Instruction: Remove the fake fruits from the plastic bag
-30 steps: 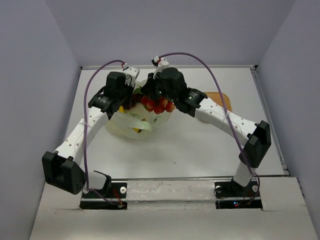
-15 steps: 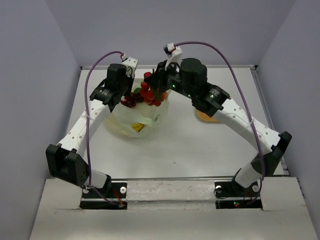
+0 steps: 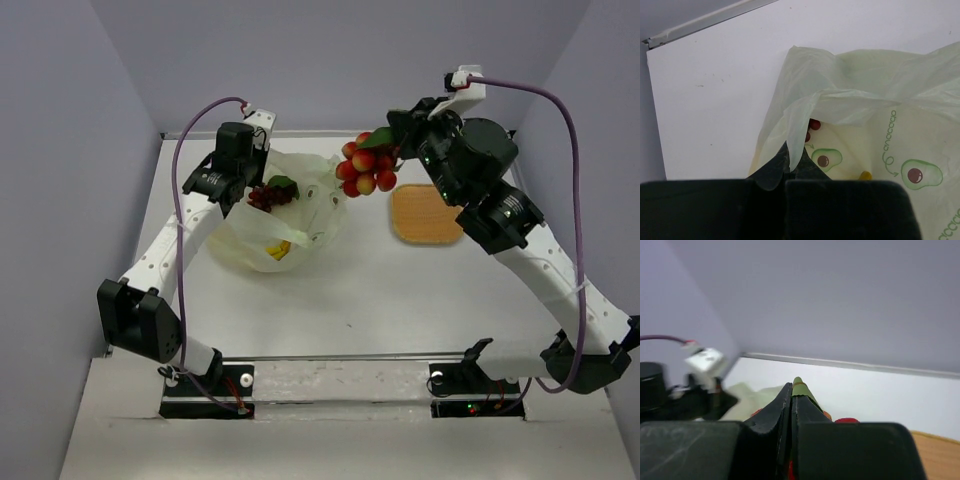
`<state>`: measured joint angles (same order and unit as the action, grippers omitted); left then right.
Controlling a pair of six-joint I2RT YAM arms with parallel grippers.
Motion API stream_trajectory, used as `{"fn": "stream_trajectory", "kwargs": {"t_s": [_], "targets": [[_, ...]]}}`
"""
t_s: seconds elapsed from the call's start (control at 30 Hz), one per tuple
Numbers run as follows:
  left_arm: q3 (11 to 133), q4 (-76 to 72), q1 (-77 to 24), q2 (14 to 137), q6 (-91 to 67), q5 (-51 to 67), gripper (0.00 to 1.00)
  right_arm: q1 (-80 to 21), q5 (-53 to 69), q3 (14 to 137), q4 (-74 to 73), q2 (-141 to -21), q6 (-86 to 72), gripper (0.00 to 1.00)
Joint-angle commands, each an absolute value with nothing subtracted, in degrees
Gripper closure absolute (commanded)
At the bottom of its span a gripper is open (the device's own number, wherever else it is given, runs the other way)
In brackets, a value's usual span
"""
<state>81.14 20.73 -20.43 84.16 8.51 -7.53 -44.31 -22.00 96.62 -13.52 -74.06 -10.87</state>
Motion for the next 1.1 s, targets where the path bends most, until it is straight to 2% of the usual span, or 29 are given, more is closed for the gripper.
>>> {"fn": "stream_trajectory", "kwargs": {"t_s": [0.0, 0.2, 0.43, 0.73, 1.07], "targets": [[83.41, 18.81, -20.21, 81.65, 8.26, -7.65, 1.00, -37.98, -32.26, 89.50, -13.27, -74.09, -7.91, 0.99], [82.09, 18.90, -20.13, 79.98, 8.52, -7.65, 1.00, -30.52, -33.14, 82.20, -13.54, -76.99, -10.18, 0.99], [79.98, 18.55, -20.21, 78.49, 8.79, -7.56, 1.00, -22.42, -25.76, 76.65, -11.35, -81.29, -13.71, 0.99], [79.54, 18.81, -20.13, 77.96, 8.35, -6.33, 1.00, -17.23, -22.15, 71.37, -7.65, -85.34, -16.26, 0.99], [79.36, 18.63, -20.21, 77.87, 8.88, -6.59, 1.00, -10.63, -10.29, 63.02, -0.79, -89.20, -20.83, 0.99]]}}
